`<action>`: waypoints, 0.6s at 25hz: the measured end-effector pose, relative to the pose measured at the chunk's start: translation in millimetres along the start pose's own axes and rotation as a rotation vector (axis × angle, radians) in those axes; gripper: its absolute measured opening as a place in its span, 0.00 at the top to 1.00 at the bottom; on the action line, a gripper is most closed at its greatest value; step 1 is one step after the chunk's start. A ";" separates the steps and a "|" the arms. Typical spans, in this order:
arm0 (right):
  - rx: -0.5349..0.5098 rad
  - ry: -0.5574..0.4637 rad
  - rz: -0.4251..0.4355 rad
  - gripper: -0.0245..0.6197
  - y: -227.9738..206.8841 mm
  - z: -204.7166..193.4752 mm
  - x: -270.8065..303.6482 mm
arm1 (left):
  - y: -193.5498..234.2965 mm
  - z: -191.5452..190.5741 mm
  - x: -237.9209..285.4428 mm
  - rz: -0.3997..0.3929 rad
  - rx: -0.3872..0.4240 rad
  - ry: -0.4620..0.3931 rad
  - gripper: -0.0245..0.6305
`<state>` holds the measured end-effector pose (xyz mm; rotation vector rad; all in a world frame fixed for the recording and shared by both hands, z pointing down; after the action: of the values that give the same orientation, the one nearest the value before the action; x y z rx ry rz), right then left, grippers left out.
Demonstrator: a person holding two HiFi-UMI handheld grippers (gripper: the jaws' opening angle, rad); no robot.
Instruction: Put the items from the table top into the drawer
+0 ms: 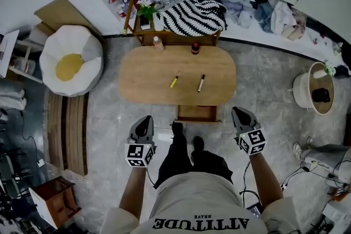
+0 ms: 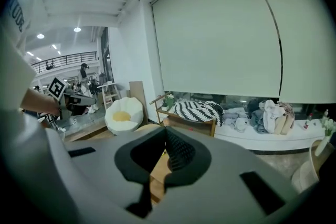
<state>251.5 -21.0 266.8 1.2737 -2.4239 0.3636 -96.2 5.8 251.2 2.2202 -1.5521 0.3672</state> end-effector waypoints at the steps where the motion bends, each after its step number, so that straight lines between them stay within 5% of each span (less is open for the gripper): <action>1: 0.004 0.008 -0.007 0.94 0.3 0.4 7.1 | 5.7 -0.2 7.6 -0.008 -0.003 0.007 0.93; 9: 0.007 0.096 -0.032 0.94 9.8 -20.4 79.3 | 58.9 -12.4 64.7 -0.061 0.008 0.030 0.93; 15: 0.039 0.143 0.026 0.94 29.4 -48.1 134.4 | 72.4 -38.9 98.8 -0.207 0.002 0.029 0.93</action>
<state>167.4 -84.1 367.8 1.1909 -2.3251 0.4940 -129.1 -79.8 341.3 2.3392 -1.2917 0.3375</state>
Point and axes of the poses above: the fingertips, and each gripper's own axes: x forward along the fingers, y to its left, z out of its top, the point moved 2 cm from there along -x, backward along the fingers, and after that the axes turned 5 degrees about -x, right-handed, at the moved point
